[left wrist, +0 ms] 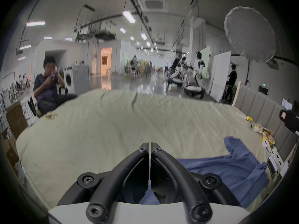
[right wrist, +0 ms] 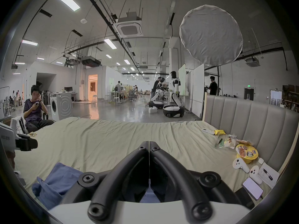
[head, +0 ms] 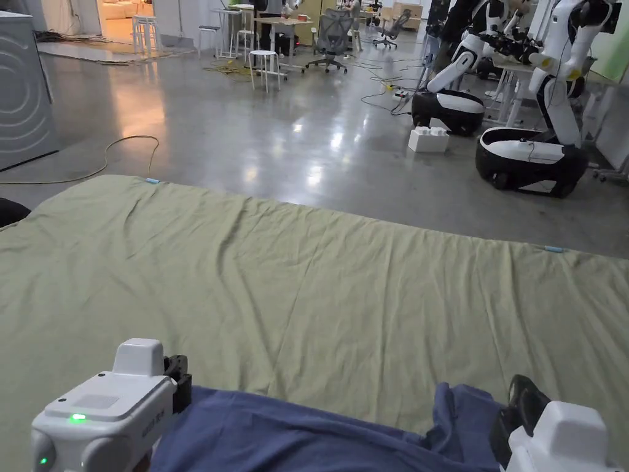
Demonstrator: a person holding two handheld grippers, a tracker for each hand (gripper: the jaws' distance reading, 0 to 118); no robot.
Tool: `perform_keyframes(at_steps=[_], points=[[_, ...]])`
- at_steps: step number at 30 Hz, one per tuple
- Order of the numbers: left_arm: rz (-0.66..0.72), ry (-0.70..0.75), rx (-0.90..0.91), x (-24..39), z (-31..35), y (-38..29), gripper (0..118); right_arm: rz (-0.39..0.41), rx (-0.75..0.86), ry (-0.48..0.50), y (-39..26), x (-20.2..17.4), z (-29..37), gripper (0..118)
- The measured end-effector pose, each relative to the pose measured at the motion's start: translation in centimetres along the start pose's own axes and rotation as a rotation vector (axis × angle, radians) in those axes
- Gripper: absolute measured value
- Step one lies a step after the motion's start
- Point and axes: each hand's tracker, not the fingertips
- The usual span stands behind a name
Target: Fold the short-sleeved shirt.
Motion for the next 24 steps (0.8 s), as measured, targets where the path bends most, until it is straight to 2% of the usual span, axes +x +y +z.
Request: perform_keyframes(at_steps=[4,6,8,9,10,18,21,22,24], points=[[0.071,-0.053,-0.219,-3.1,-6.4,0.2,4,0.002,-0.048,0.005,-0.8,0.3,-0.9,1],[0.078,-0.075,-0.288,-3.9,-8.9,0.3,22,0.0,-0.073,0.004,-1.3,0.5,-1.2,1],[0.059,-0.074,-0.359,-3.8,-10.9,0.2,53,0.005,-0.095,-0.001,-1.9,0.8,-1.5,1],[0.044,-0.054,-0.372,-3.8,-11.8,0.2,62,0.01,-0.104,-0.004,-2.1,0.9,-1.6,1],[0.027,-0.055,-0.391,-3.9,-12.8,0.2,64,0.017,-0.118,-0.007,-2.5,1.2,-1.7,1],[-0.053,0.016,-0.587,-2.0,-16.2,-1.3,65,0.034,-0.203,-0.037,-4.7,2.8,-2.3,1],[-0.081,0.019,-0.558,-0.7,-15.4,-1.0,64,0.034,-0.226,-0.046,-5.4,3.1,-2.5,1],[-0.1,0.035,-0.554,0.0,-15.2,-1.0,61,0.031,-0.231,-0.05,-5.6,3.3,-2.6,1],[-0.163,0.045,-0.528,0.3,-14.8,-1.1,46,0.019,-0.246,-0.052,-6.1,3.4,-2.8,1]])
